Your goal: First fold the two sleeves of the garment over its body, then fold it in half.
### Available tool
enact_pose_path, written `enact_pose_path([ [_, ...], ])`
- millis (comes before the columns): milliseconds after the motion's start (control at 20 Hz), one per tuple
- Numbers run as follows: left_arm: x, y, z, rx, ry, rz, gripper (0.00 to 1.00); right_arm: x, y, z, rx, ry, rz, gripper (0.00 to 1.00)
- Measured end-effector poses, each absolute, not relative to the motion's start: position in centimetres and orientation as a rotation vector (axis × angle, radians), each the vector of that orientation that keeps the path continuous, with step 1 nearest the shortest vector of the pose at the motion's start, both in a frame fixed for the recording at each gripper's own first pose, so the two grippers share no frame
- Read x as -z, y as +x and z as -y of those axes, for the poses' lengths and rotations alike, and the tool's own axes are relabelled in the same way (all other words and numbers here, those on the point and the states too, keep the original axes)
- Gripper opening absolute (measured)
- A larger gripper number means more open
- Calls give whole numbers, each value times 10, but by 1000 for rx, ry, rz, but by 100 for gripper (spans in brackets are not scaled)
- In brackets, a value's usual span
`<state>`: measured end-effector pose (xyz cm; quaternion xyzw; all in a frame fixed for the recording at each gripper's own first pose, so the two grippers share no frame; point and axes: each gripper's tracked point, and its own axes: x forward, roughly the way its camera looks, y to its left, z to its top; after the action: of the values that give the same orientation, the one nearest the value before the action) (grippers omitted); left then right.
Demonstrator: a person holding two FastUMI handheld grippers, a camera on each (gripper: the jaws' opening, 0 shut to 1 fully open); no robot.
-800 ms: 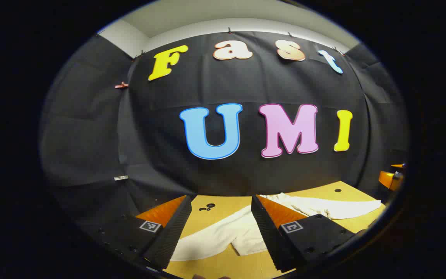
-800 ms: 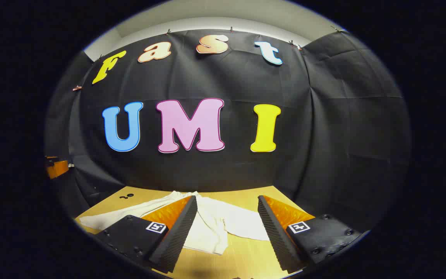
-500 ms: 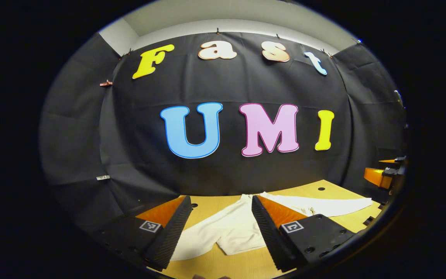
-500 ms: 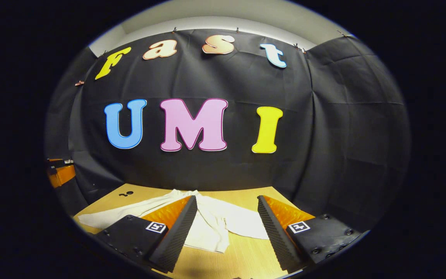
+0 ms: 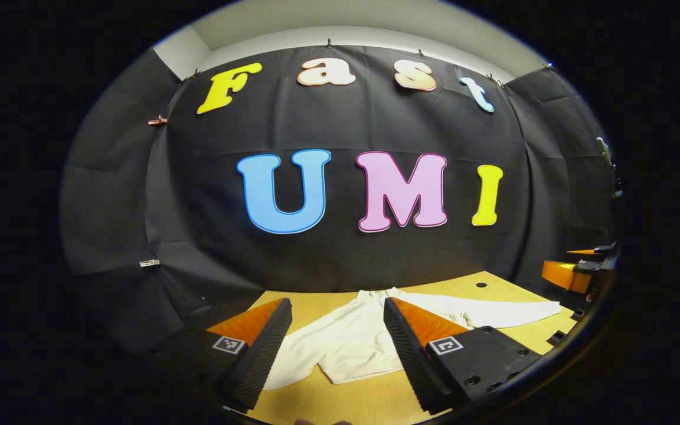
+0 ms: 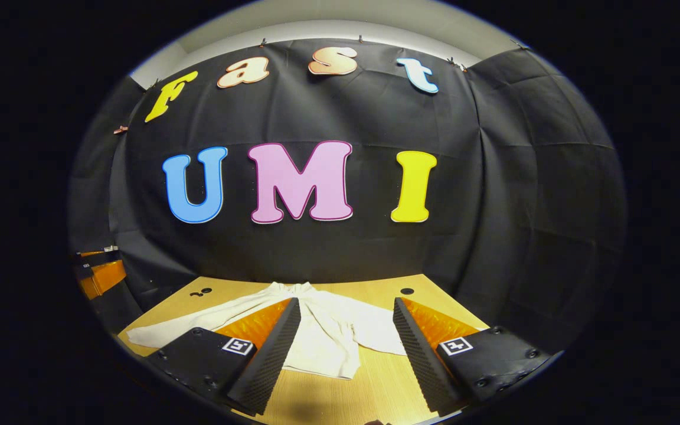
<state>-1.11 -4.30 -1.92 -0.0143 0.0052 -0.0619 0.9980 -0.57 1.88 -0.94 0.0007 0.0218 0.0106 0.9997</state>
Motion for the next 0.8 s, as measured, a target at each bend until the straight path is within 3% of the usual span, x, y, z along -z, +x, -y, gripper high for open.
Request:
enact_pose_path([
  [800,40,4,46,57,-78,-102,97,37,58,42,57,14,-132,97],
])
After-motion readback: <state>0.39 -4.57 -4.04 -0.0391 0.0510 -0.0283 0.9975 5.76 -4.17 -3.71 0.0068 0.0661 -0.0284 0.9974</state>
